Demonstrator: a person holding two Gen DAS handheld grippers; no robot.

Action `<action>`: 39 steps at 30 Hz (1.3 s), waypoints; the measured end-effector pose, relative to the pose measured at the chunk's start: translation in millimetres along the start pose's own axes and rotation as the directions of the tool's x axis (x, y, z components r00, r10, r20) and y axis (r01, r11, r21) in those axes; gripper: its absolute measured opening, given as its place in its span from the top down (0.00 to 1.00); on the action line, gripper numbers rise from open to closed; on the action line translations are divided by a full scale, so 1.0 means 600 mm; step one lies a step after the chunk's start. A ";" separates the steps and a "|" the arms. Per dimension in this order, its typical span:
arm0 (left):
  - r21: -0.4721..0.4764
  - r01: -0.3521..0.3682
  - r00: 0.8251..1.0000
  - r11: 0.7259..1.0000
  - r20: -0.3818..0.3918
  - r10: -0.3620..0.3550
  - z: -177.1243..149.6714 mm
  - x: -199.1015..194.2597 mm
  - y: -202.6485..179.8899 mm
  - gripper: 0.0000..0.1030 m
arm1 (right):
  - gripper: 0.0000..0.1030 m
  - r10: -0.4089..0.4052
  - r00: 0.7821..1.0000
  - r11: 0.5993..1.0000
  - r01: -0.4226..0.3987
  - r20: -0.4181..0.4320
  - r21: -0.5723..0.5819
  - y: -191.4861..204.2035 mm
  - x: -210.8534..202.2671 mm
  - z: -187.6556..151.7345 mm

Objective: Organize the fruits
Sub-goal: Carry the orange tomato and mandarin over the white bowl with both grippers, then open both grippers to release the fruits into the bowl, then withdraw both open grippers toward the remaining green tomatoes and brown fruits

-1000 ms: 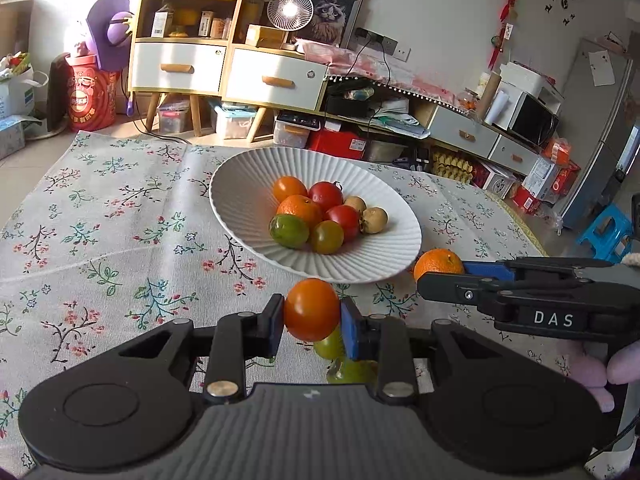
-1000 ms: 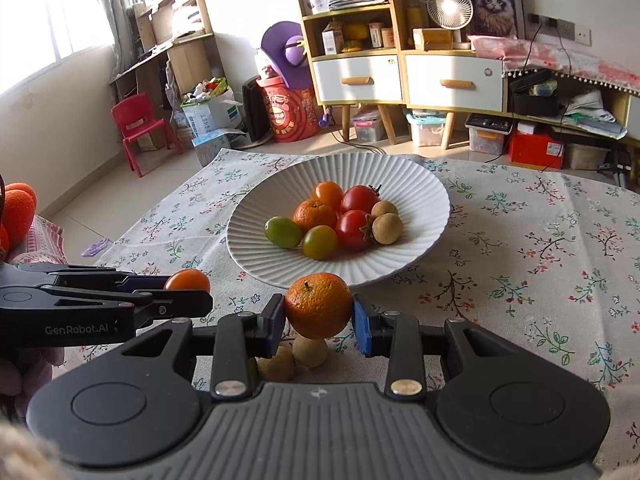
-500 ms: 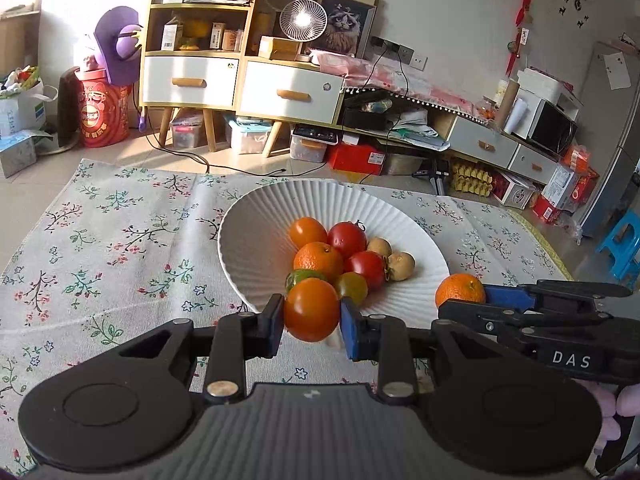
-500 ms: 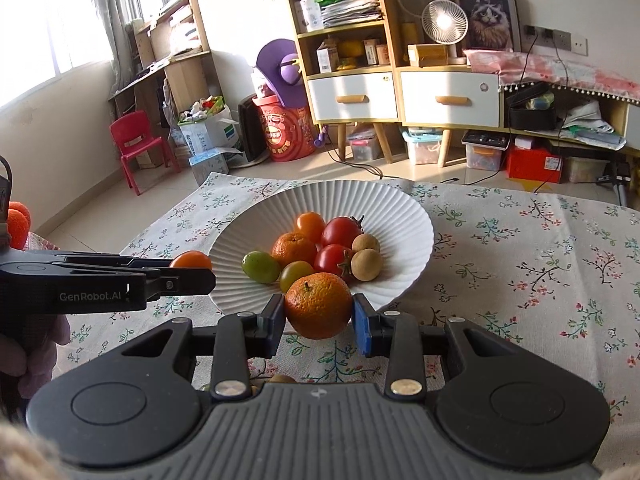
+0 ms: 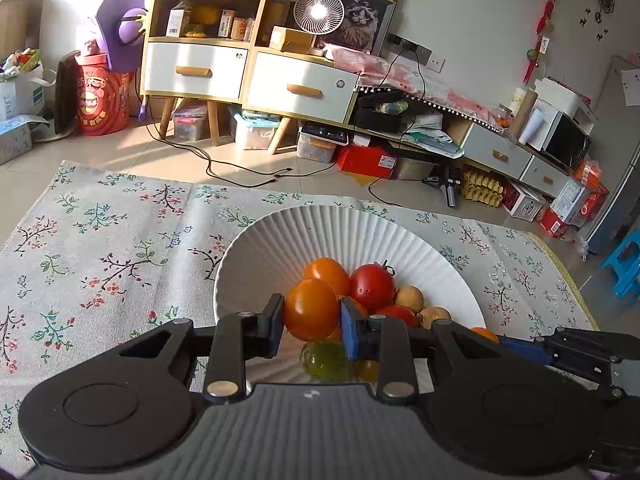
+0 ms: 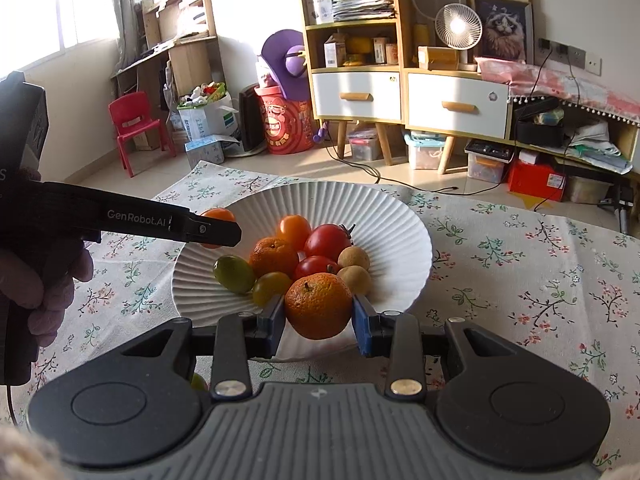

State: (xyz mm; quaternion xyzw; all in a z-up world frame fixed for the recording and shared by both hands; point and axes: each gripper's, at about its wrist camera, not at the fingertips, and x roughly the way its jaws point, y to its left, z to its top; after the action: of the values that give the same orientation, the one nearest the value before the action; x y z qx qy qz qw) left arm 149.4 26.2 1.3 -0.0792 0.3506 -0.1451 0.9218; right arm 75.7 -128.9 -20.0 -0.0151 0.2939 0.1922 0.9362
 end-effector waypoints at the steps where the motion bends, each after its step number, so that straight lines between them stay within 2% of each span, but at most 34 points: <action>1: -0.002 -0.002 1.000 1.000 -0.002 0.002 0.002 0.003 0.001 0.74 | 0.68 0.001 1.000 1.000 -0.001 -0.002 -0.001 0.000 0.001 0.000; 9: -0.004 -0.039 0.999 0.999 -0.017 0.039 0.008 0.022 0.001 0.74 | 0.68 0.001 1.000 1.000 -0.001 -0.012 -0.015 0.000 0.011 0.002; 19: 0.018 -0.046 0.999 0.999 0.002 0.046 0.011 0.017 0.000 0.72 | 0.67 -0.001 1.000 1.000 0.000 -0.020 -0.019 0.001 0.015 0.002; 24: 0.023 -0.048 0.999 0.999 0.015 0.047 0.010 0.009 -0.002 0.58 | 0.57 0.008 1.000 1.000 -0.008 0.016 -0.018 0.000 0.004 0.007; 31: 0.059 -0.071 0.997 0.996 0.026 0.070 -0.006 -0.027 -0.013 0.37 | 0.46 -0.015 1.000 1.000 0.015 0.020 0.001 -0.004 -0.014 0.011; 35: 0.058 -0.078 0.997 0.995 0.025 0.076 -0.022 -0.052 -0.015 0.20 | 0.34 -0.018 1.000 1.000 0.018 0.004 0.017 -0.004 -0.029 0.009; 39: 0.054 -0.096 0.995 0.994 0.002 0.096 -0.043 -0.073 -0.017 0.13 | 0.23 -0.033 0.999 0.999 0.033 -0.004 0.014 -0.001 -0.048 0.005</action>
State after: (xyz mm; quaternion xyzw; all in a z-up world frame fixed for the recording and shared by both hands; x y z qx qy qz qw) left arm 98.6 29.8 11.9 -0.0374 0.3504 -0.1099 0.9294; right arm 56.0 -138.9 -1.4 -0.0135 0.2968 0.1747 0.9387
